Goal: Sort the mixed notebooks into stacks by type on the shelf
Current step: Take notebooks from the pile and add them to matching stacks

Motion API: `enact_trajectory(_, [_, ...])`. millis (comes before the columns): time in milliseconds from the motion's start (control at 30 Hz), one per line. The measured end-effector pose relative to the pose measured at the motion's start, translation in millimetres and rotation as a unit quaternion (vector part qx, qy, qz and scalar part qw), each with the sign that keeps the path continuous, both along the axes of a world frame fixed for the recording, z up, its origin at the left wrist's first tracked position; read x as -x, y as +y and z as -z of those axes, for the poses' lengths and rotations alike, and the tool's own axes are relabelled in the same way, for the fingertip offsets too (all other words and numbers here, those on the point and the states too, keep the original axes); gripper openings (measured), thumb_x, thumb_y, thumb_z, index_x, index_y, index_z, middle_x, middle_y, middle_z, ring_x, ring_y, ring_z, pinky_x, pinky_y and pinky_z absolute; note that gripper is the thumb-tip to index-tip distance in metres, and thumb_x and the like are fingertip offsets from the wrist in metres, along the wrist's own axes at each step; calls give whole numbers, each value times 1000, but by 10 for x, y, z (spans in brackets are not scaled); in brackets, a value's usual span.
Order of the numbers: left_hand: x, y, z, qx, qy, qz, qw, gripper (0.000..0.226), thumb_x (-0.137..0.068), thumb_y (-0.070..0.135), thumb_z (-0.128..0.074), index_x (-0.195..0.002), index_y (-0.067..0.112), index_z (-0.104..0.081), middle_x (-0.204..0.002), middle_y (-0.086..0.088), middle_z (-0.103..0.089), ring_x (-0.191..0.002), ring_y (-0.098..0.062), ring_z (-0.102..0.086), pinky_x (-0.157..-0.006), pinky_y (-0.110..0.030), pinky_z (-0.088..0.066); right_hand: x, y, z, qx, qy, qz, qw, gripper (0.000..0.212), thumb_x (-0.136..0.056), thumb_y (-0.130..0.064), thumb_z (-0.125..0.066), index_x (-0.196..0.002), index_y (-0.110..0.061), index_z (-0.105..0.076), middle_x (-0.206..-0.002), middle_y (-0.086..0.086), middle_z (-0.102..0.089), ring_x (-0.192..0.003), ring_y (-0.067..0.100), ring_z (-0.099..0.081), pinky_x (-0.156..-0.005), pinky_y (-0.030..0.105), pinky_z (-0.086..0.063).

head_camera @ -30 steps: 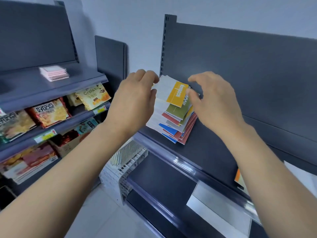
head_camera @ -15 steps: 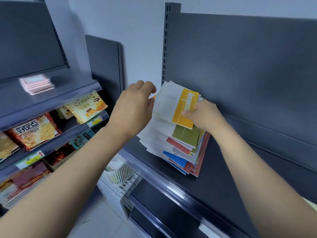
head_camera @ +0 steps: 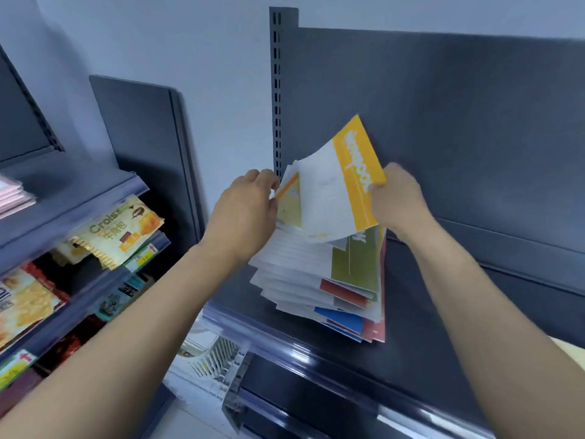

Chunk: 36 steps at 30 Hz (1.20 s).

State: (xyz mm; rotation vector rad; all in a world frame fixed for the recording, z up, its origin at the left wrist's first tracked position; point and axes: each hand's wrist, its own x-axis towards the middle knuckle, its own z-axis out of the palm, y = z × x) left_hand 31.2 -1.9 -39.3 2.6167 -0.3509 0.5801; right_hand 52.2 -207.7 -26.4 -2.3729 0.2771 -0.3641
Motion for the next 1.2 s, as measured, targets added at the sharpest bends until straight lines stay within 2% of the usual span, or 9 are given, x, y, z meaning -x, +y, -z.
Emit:
enact_trajectory(167, [-228,-161,109,-29,87,-18,996,29,-93,24,-49,-115,5,-51,-112,-12,-52,-100,-30,-51,-79,-38,-44,283,-165,-199,-5,-123,53,991,5,-94,-7,-33,-96,-10,-37,-73,-5,-43,-67,18,-42,-57,30,-33])
enact_trajectory(333, [-420,-316,142,-51,160,-66,984,52,-86,44,-60,-114,2,-51,-118,-14,-45,-109,-31,-45,-75,-34,-36,479,-326,-233,10,-127,90,988,13,-96,-10,-35,-107,-6,-42,-73,-8,-42,-77,22,-46,-63,31,-35])
enact_trajectory(500, [-535,-329,69,-54,204,-76,975,55,-82,43,-68,-118,4,-53,-123,-18,-43,-111,-34,-47,-84,-37,-42,591,-416,-253,22,-135,118,984,13,-96,-9,-37,-106,-5,-43,-74,-6,-44,-80,22,-46,-64,29,-32])
enact_trajectory(633, [-554,-312,46,-61,203,-75,974,57,-80,41,-70,-120,4,-51,-121,-19,-43,-108,-33,-50,-85,-37,-44,652,-372,-289,32,-139,122,982,13,-96,-9,-37,-108,-5,-43,-86,0,-49,-81,22,-46,-64,28,-31])
enact_trajectory(800, [-532,-237,31,37,165,-59,984,48,-84,16,-66,-119,-1,-38,-117,-19,-50,-104,-35,-54,-71,-35,-37,763,-294,-260,41,-142,130,981,15,-96,-7,-37,-109,-5,-44,-89,1,-52,-78,21,-47,-63,27,-32])
enact_trajectory(967, [-340,-295,-88,129,73,55,987,21,-94,7,-47,-109,6,-32,-90,-7,-47,-77,-26,-45,-61,-35,-32,938,-231,-133,48,-145,155,976,16,-95,-7,-39,-108,-6,-47,-88,1,-54,-77,21,-48,-62,27,-32])
enact_trajectory(1033, [-225,-355,-93,178,67,100,977,18,-97,9,-45,-102,12,-28,-95,-2,-48,-78,-23,-48,-55,-31,-35,1052,-254,-79,55,-144,175,972,16,-95,-7,-39,-109,-6,-46,-87,1,-54,-76,22,-48,-62,27,-33])
enact_trajectory(1133, [-67,-476,10,226,82,160,957,14,-99,14,-40,-101,16,-27,-102,3,-50,-85,-16,-50,-50,-14,-35,1259,-347,13,60,-140,217,964,14,-95,-7,-39,-107,-6,-46,-79,-3,-52,-76,23,-48,-63,28,-34])
enact_trajectory(1200, [40,-594,82,233,90,195,949,12,-100,16,-40,-102,16,-28,-107,1,-51,-89,-13,-50,-51,-12,-37,1417,-423,69,64,-131,250,957,14,-94,-5,-38,-106,-6,-46,-77,-4,-50,-78,24,-48,-63,29,-34])
